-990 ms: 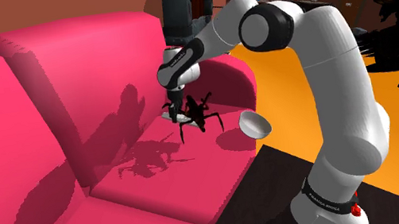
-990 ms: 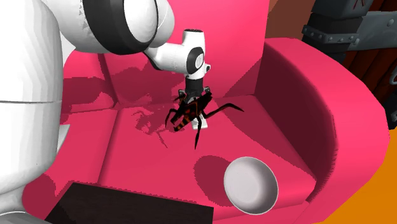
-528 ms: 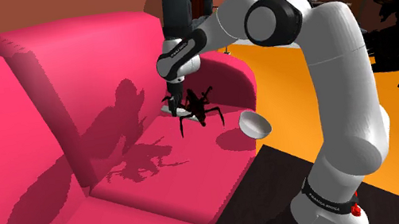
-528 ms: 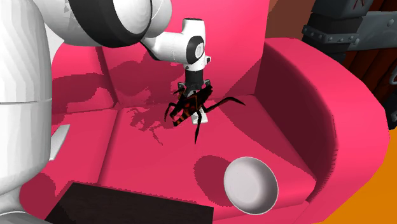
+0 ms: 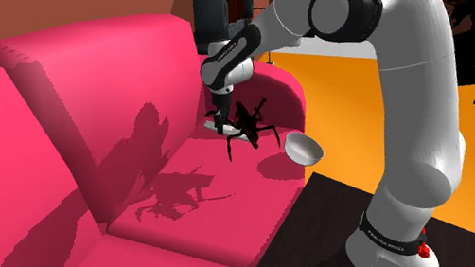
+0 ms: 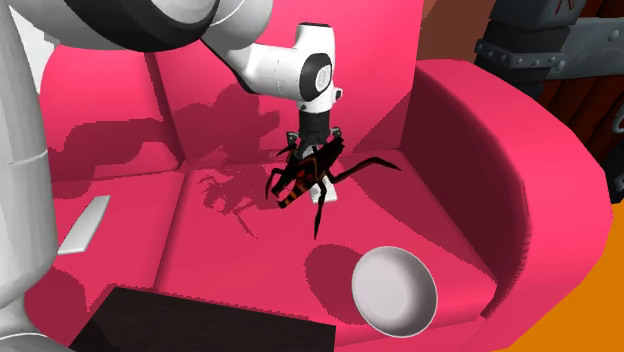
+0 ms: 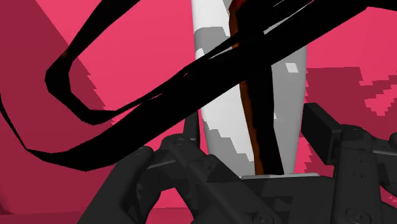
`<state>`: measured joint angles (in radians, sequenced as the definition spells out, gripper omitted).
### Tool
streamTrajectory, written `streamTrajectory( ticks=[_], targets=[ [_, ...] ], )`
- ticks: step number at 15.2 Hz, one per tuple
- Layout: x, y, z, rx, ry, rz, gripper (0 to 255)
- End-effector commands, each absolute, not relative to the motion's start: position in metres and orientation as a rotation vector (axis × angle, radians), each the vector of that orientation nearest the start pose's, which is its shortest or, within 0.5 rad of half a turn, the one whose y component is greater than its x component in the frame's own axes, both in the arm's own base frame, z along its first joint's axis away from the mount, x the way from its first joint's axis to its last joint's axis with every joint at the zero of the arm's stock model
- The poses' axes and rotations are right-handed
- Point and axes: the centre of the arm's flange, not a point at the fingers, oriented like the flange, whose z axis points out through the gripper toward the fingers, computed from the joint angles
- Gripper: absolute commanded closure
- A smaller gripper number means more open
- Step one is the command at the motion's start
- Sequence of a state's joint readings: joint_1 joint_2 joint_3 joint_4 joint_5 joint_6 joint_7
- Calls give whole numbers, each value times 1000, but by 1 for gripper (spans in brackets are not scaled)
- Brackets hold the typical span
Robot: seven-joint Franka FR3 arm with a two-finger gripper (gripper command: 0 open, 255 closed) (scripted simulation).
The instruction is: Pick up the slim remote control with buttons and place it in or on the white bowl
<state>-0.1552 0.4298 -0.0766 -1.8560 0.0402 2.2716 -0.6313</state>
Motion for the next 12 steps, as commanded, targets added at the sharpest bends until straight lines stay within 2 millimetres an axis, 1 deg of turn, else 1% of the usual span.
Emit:
streamTrajectory(
  ticks=[1, 12],
  targets=[
    [601, -161, 289, -3081, -593, 17, 255],
    [489, -254, 290, -3081, -593, 17, 255]
  ],
)
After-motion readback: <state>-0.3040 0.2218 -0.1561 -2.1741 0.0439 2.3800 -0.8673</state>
